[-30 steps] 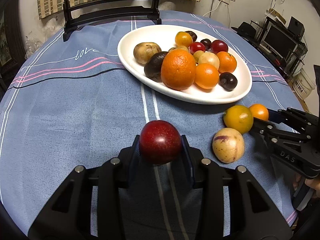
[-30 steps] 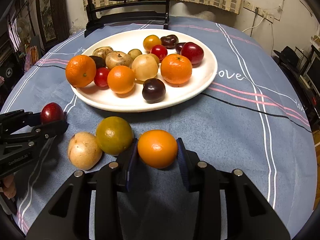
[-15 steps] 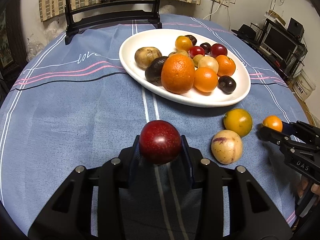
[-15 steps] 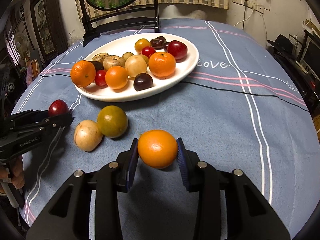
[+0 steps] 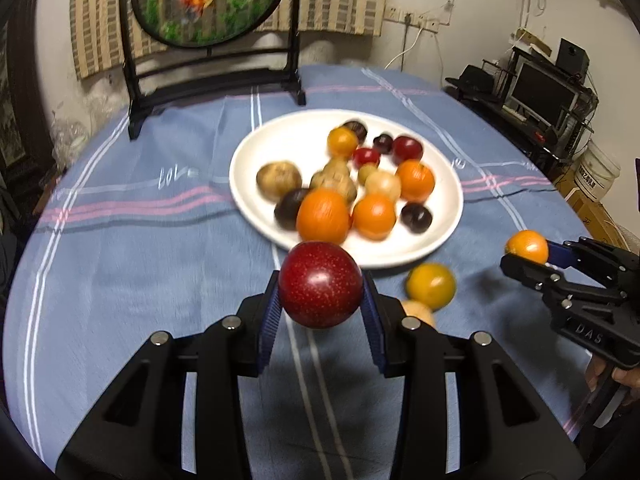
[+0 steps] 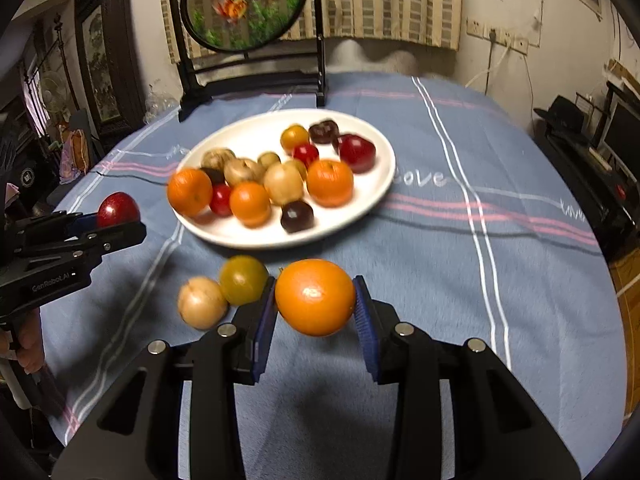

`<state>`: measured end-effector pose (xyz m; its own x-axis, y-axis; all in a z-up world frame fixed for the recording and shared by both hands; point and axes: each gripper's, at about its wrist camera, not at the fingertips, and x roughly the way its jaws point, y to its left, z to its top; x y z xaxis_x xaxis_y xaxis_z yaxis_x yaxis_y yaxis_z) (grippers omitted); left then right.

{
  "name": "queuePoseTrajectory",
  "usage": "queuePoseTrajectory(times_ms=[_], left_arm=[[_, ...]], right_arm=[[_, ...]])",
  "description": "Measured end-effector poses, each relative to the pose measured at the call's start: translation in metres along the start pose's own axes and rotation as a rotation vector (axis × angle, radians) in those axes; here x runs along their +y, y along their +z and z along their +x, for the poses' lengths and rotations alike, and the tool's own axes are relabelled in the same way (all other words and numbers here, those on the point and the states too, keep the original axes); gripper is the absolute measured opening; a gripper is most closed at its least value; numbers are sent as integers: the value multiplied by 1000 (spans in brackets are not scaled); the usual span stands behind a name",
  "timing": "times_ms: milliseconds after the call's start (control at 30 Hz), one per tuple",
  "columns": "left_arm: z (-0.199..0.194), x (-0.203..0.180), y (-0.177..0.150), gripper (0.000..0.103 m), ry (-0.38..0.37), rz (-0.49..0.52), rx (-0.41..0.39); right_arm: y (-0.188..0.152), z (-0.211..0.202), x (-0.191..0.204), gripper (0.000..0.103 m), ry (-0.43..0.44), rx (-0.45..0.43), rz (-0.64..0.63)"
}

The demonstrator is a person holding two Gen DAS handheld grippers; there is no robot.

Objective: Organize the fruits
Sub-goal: 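Carry both held fruits over the white plate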

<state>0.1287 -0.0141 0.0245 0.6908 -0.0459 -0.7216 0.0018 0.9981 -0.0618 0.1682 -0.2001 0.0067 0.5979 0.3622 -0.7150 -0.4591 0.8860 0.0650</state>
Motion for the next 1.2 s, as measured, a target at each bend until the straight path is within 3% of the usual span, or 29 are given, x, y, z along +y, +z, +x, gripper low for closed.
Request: queuePoseTrajectory(times_ms=[433, 1200], left_arm=[[10, -15, 57, 39, 28, 46, -43], [96, 5, 103, 39, 127, -46, 48]], right_arm=[[58, 5, 18, 38, 17, -105, -57], [109, 103, -3, 38, -2, 18, -23]])
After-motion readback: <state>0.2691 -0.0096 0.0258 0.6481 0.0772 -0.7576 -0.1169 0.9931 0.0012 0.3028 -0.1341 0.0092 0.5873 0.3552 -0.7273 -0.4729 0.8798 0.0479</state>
